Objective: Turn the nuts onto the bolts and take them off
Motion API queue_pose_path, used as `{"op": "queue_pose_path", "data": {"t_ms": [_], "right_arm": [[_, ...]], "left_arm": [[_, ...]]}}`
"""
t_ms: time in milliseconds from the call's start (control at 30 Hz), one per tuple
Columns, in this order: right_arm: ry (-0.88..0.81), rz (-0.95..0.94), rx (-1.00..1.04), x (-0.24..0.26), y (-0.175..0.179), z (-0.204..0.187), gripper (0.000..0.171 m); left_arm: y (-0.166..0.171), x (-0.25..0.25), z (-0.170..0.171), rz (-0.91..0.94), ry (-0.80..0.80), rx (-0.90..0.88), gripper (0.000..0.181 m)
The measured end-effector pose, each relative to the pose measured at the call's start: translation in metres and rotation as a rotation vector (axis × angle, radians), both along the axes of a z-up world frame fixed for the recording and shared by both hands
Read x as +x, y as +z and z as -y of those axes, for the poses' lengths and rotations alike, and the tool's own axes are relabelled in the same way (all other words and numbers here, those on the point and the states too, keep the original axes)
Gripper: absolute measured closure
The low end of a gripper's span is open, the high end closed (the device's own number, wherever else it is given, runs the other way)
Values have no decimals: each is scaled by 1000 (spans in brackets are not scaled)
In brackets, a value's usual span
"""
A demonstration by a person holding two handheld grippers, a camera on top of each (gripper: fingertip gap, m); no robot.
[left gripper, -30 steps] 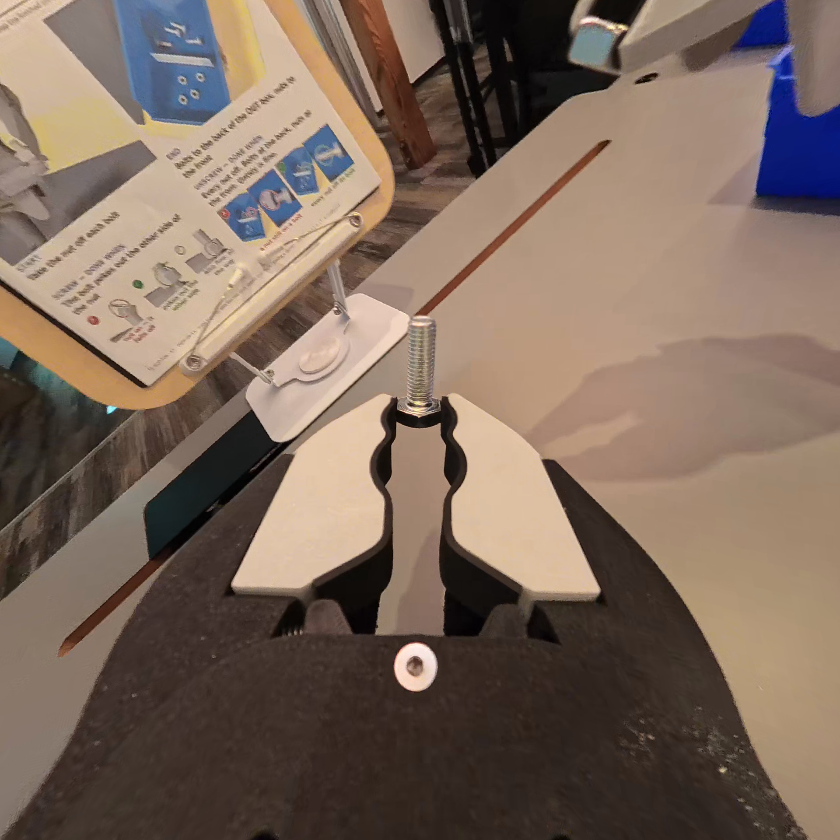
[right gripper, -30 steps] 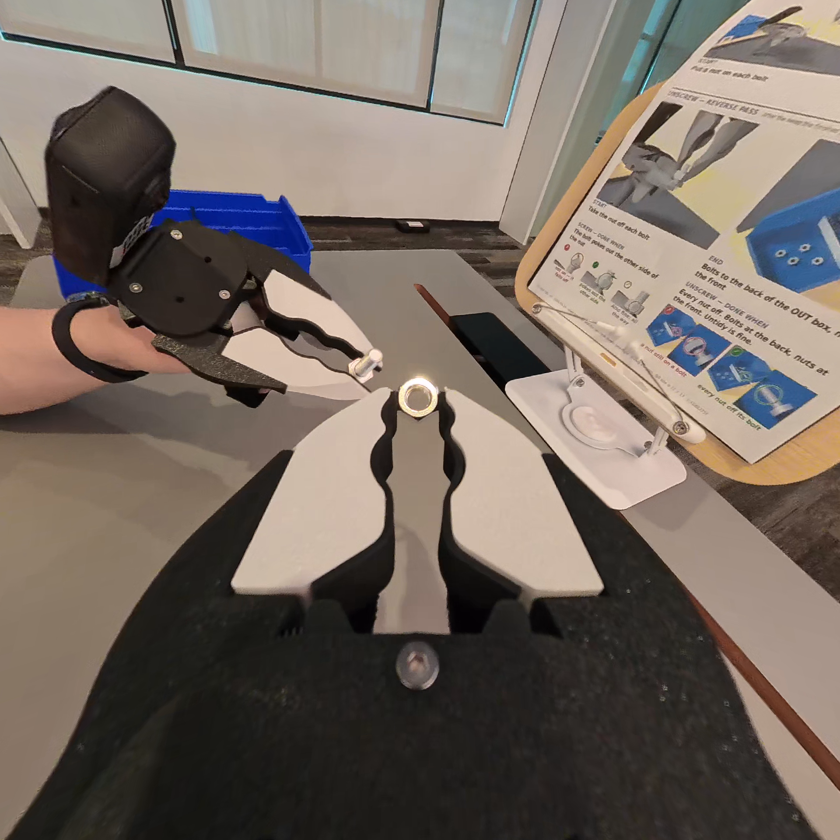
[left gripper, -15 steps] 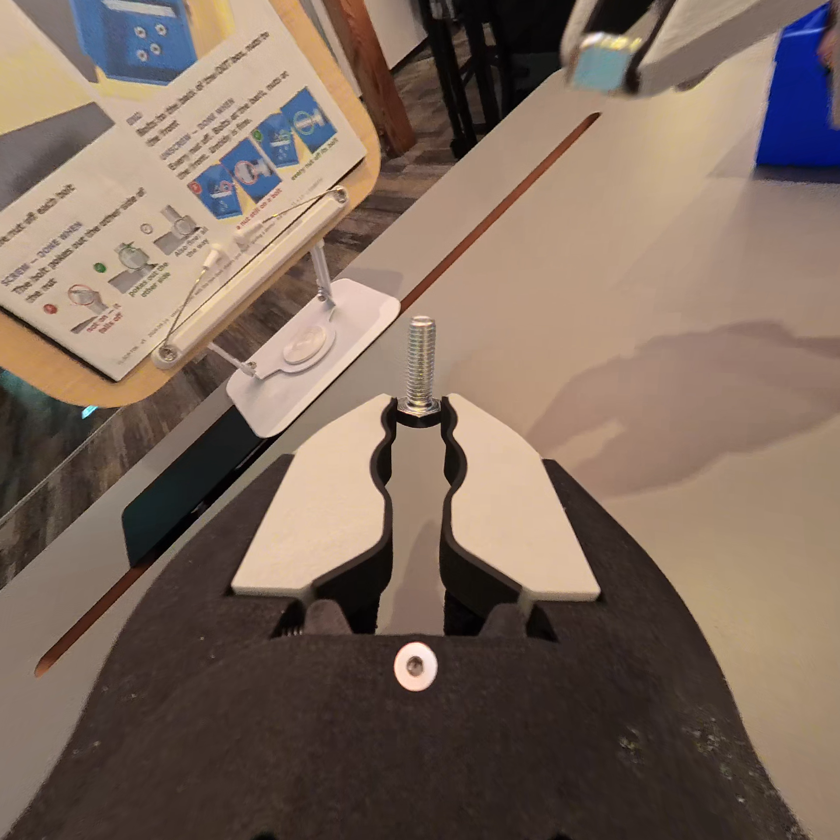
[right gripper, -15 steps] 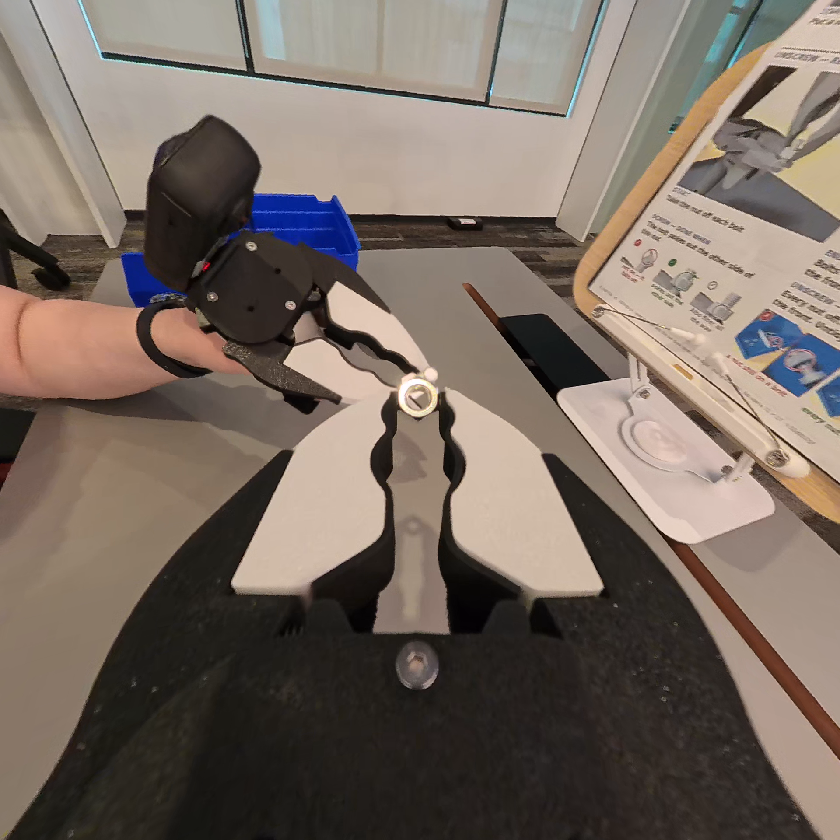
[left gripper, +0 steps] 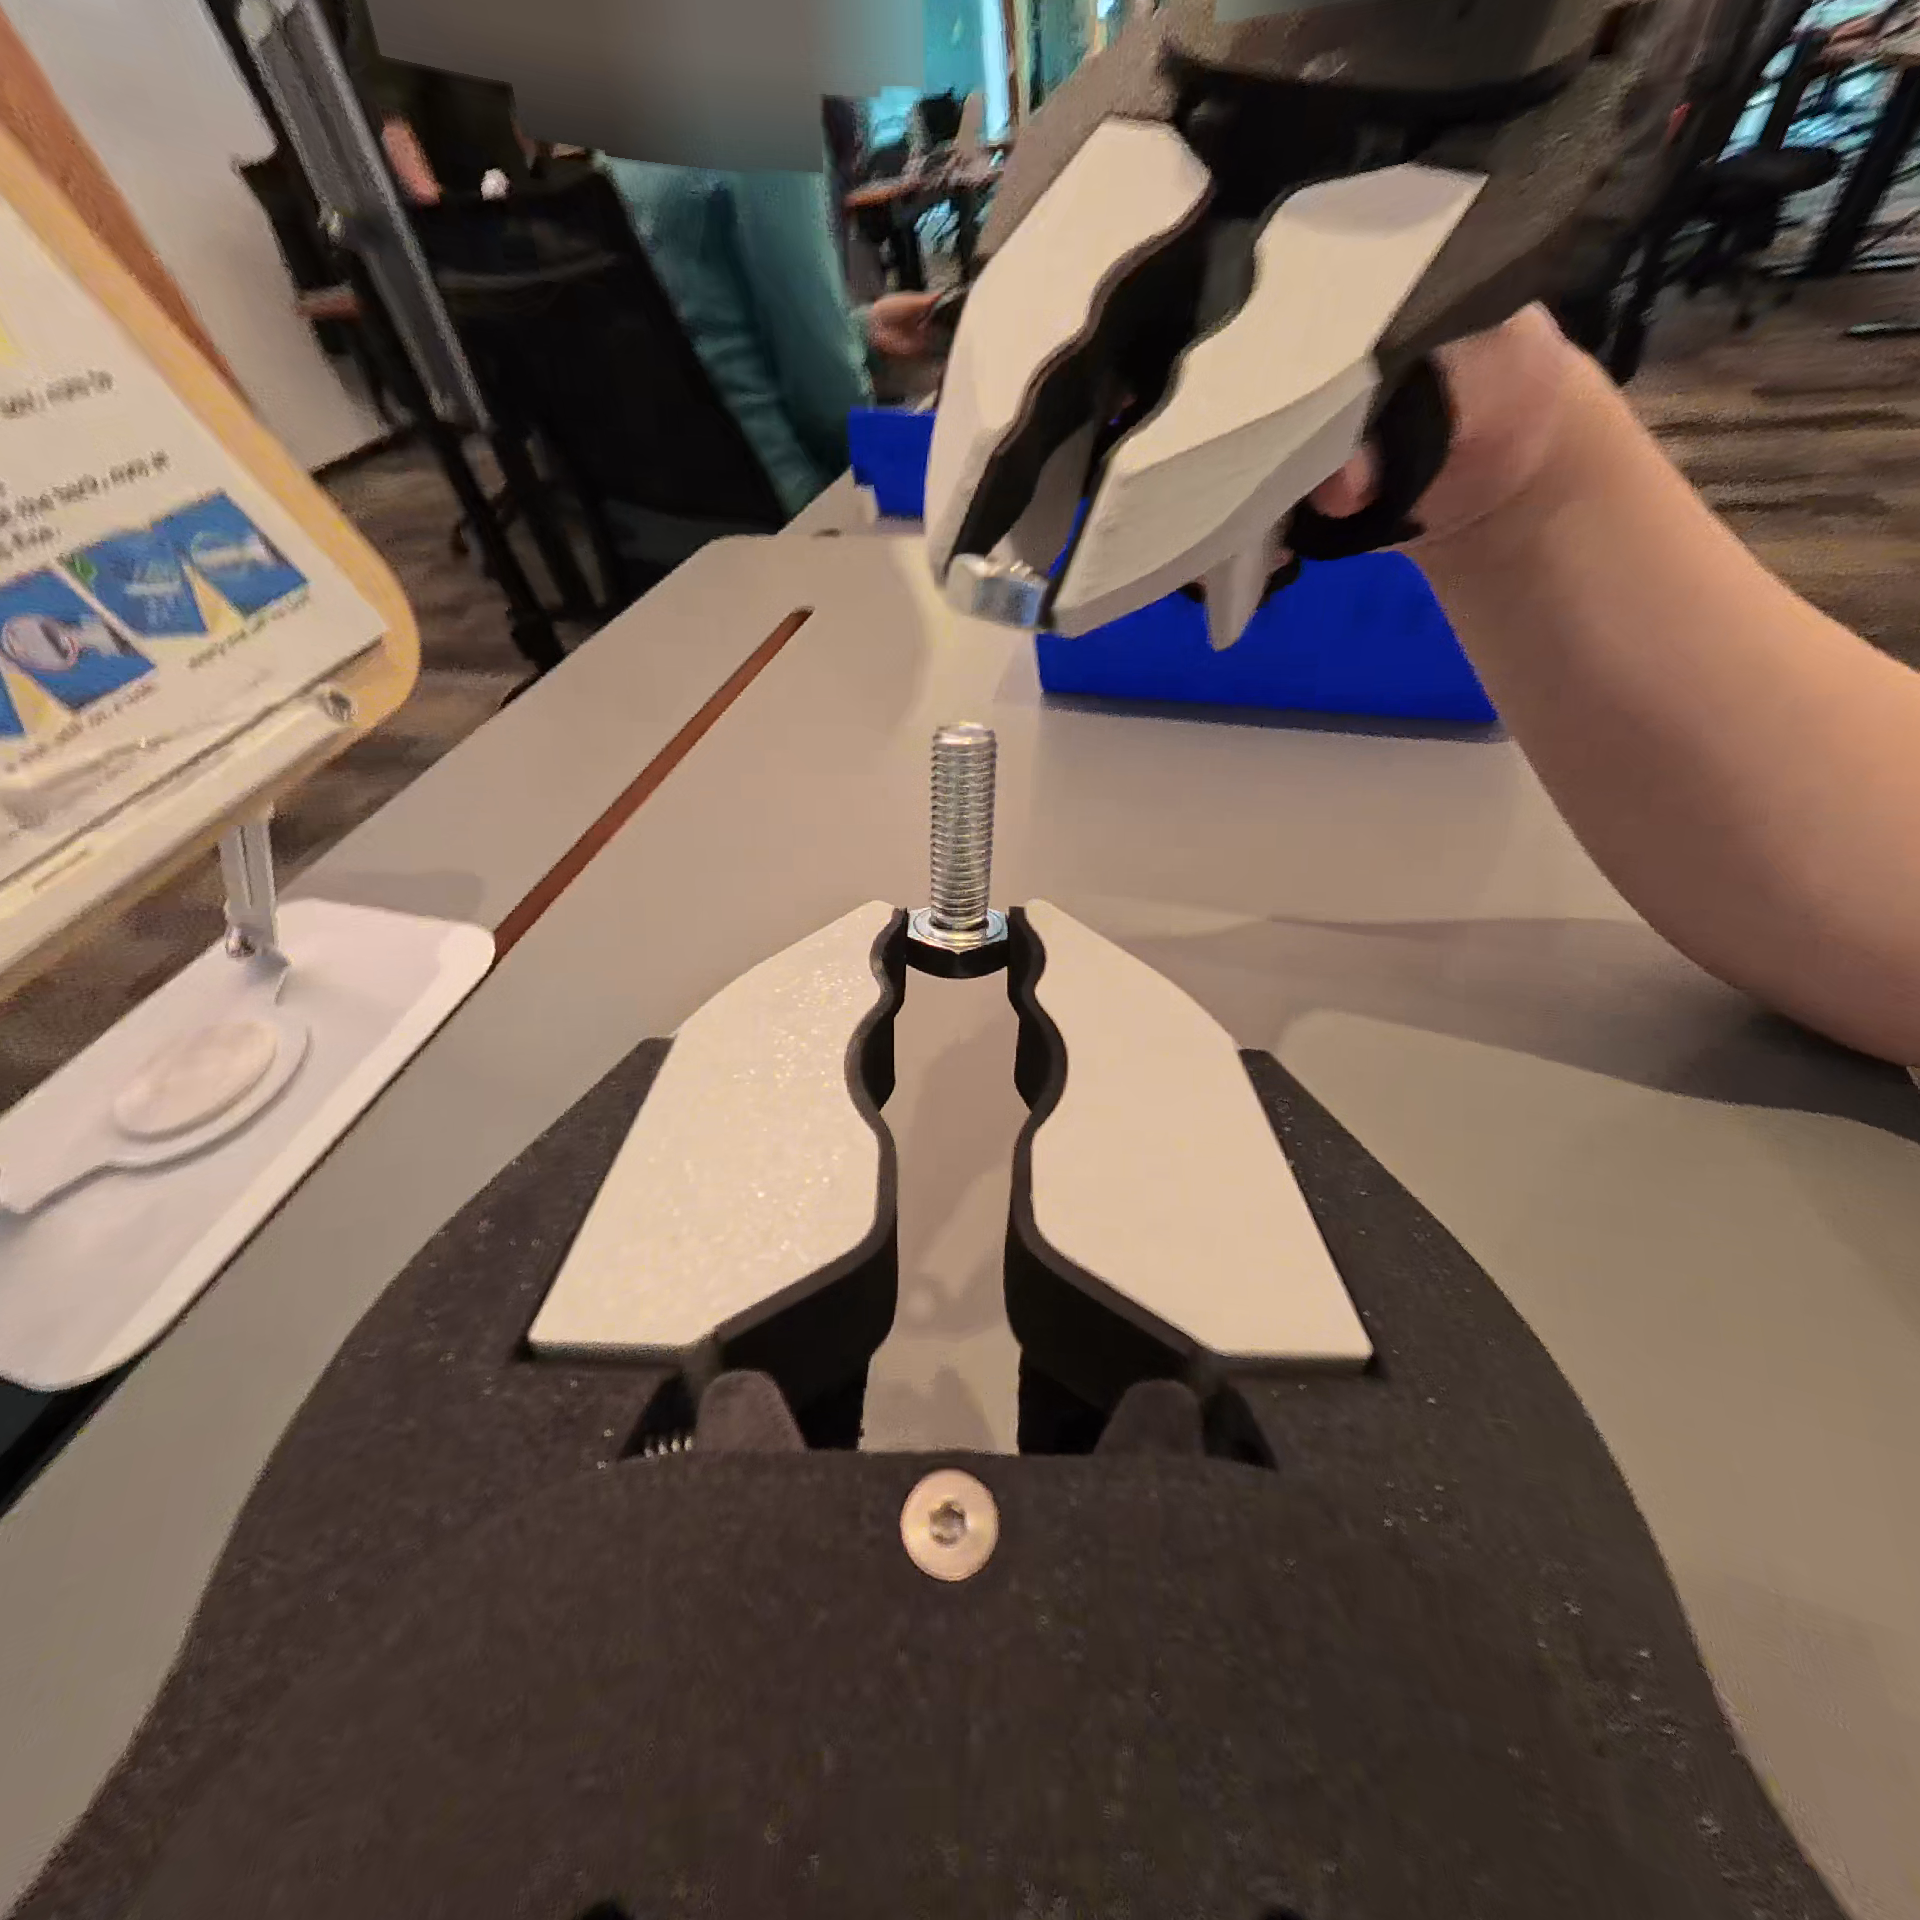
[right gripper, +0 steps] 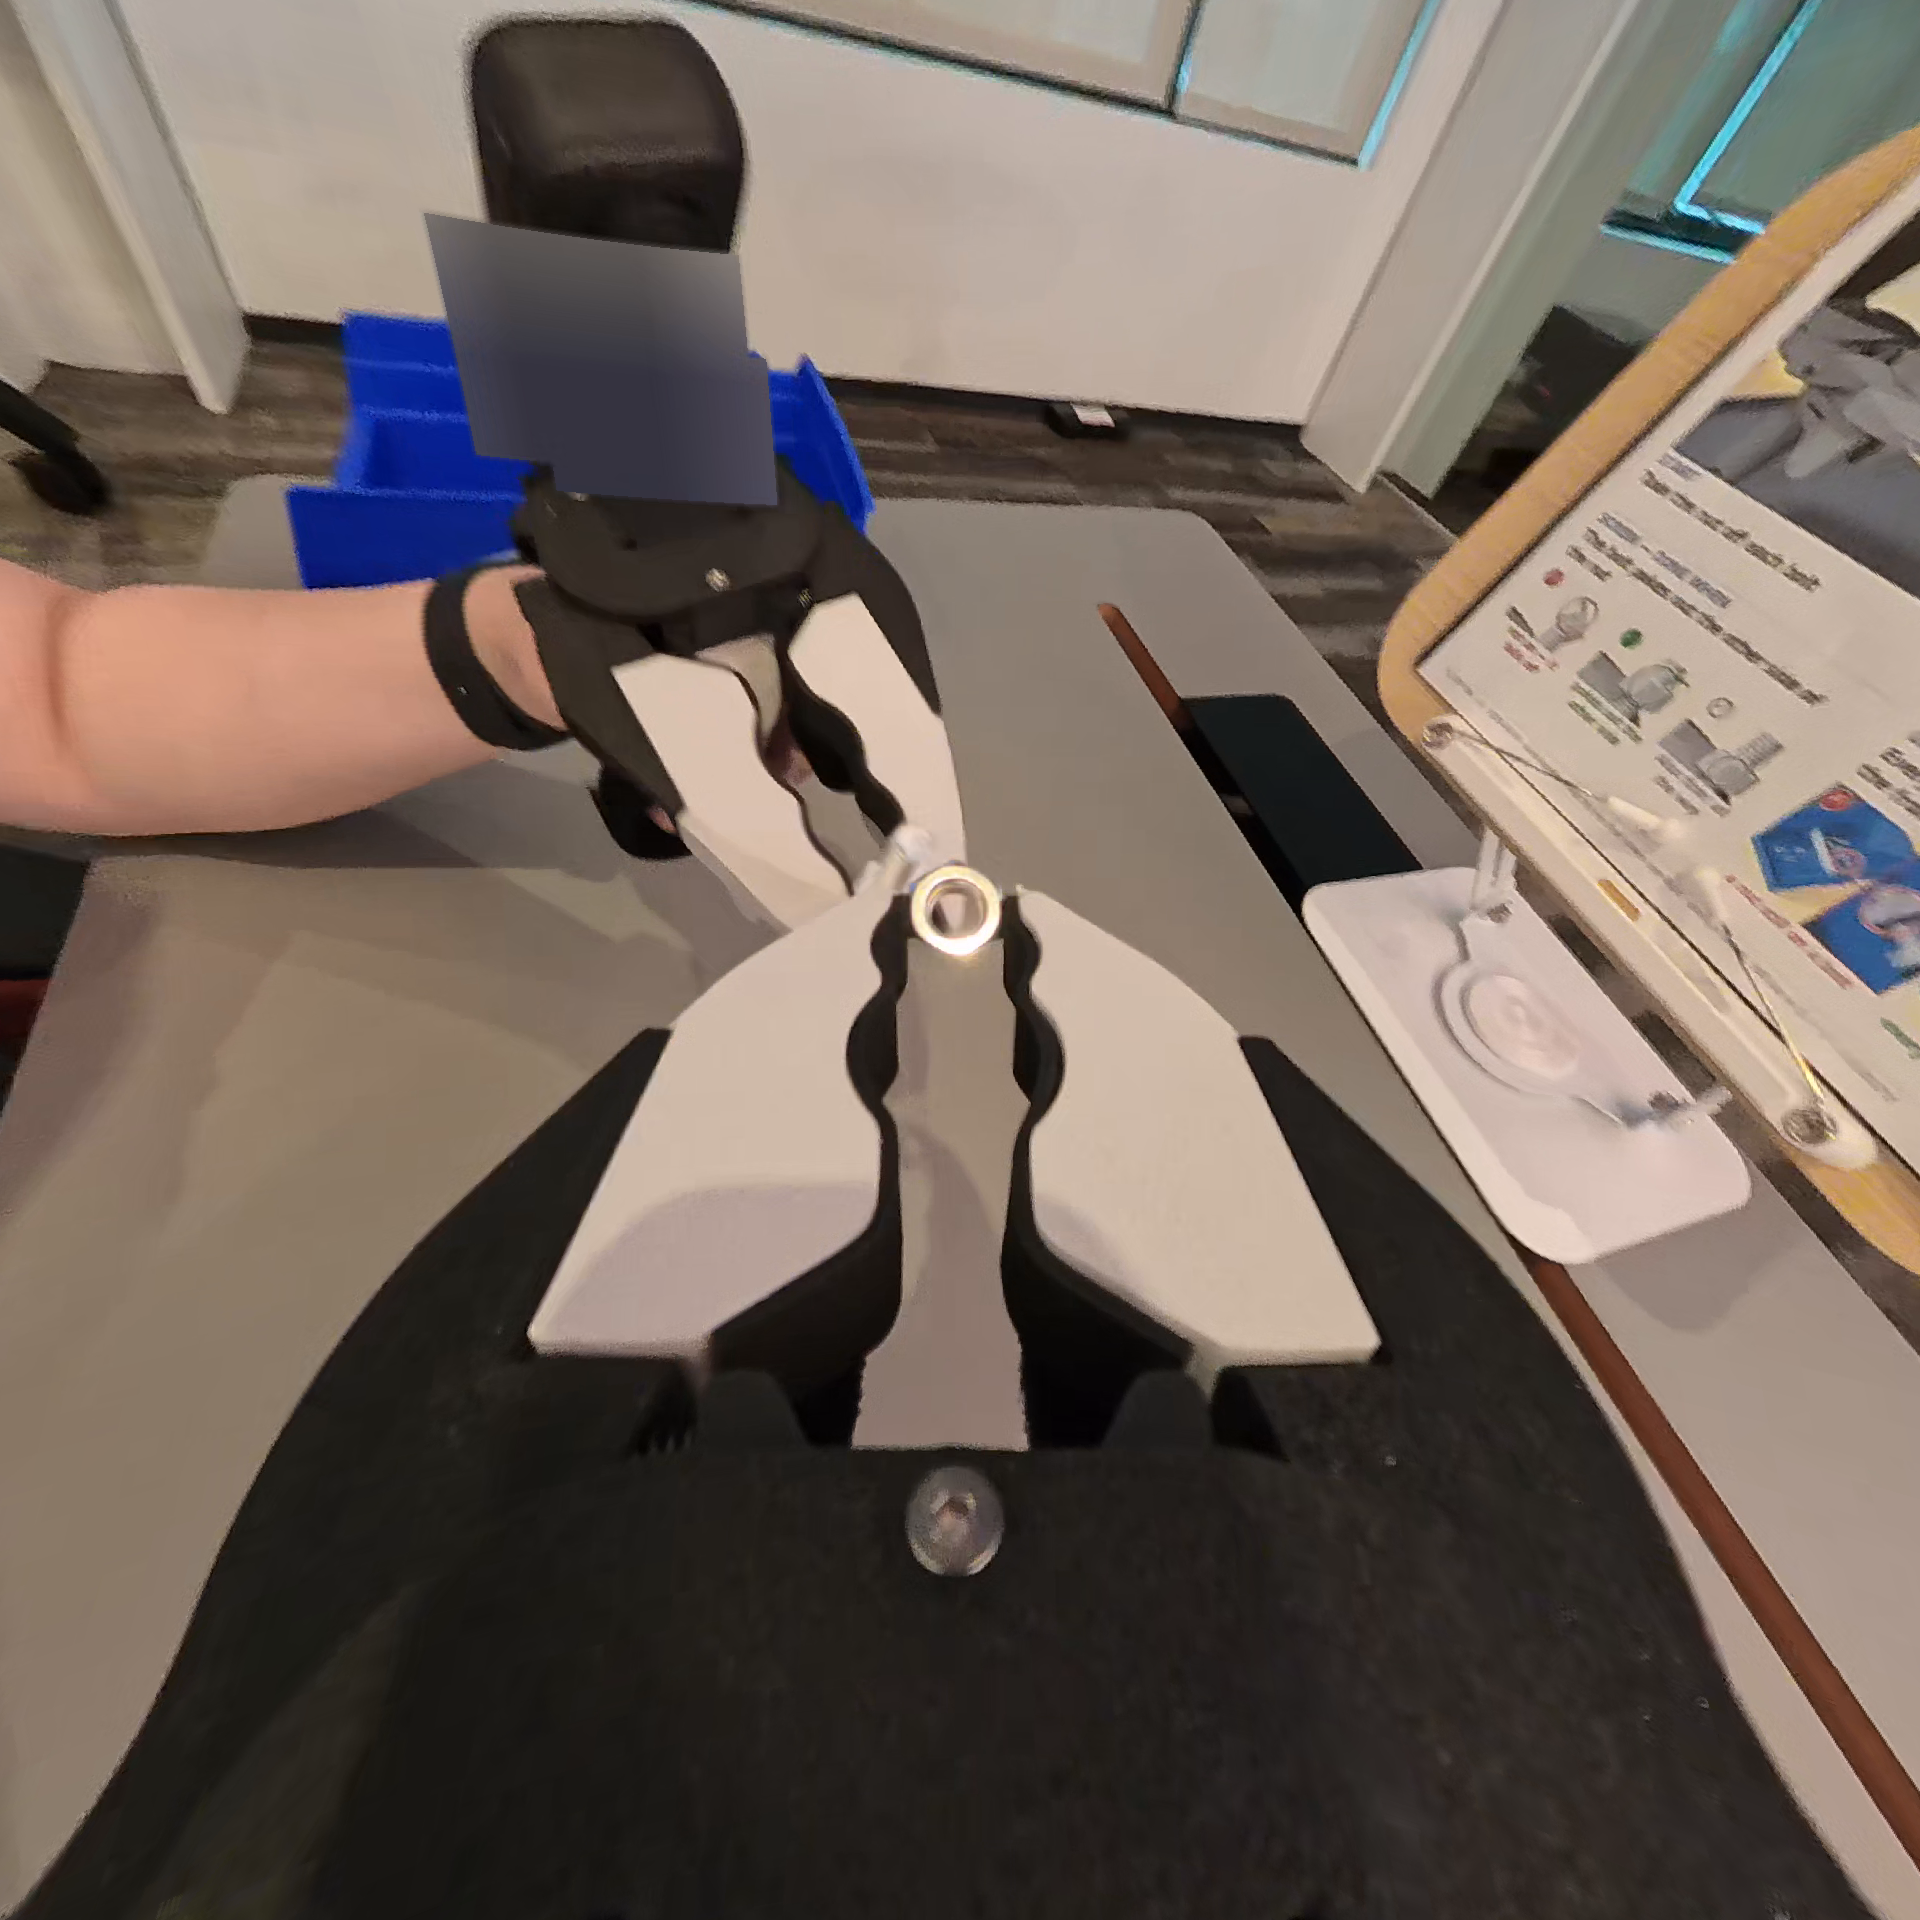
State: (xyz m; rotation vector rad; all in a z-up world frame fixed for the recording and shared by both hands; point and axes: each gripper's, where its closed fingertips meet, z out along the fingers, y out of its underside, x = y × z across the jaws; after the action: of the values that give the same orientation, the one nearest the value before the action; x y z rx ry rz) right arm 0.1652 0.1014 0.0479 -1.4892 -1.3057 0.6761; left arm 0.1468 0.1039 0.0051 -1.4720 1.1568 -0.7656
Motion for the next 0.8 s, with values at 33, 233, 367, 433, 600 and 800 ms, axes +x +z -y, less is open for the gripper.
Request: {"op": "queue_pose_path", "data": {"t_ms": [33,233,367,433,600,800], "right_arm": [[-31,25,5,0,-1,-2,155],[-452,119,134,10,2,-49,155],[-555,116,132,2,-6,-63,155],[-575,134,128,-1,-12,-66,155],[-560,135,121,-10,-15,-65,155],[-567,137,124,-9,-14,-66,155]], "left_arm": [[3,-3,3,15,-30,25,163],[4,-37,-21,-13,64,48,163],[12,-54,-31,-2,130,52,163],[15,-57,-30,-3,140,62,163],[15,-58,-31,-28,156,85,163],[12,-55,-31,-32,143,80,163]]}}
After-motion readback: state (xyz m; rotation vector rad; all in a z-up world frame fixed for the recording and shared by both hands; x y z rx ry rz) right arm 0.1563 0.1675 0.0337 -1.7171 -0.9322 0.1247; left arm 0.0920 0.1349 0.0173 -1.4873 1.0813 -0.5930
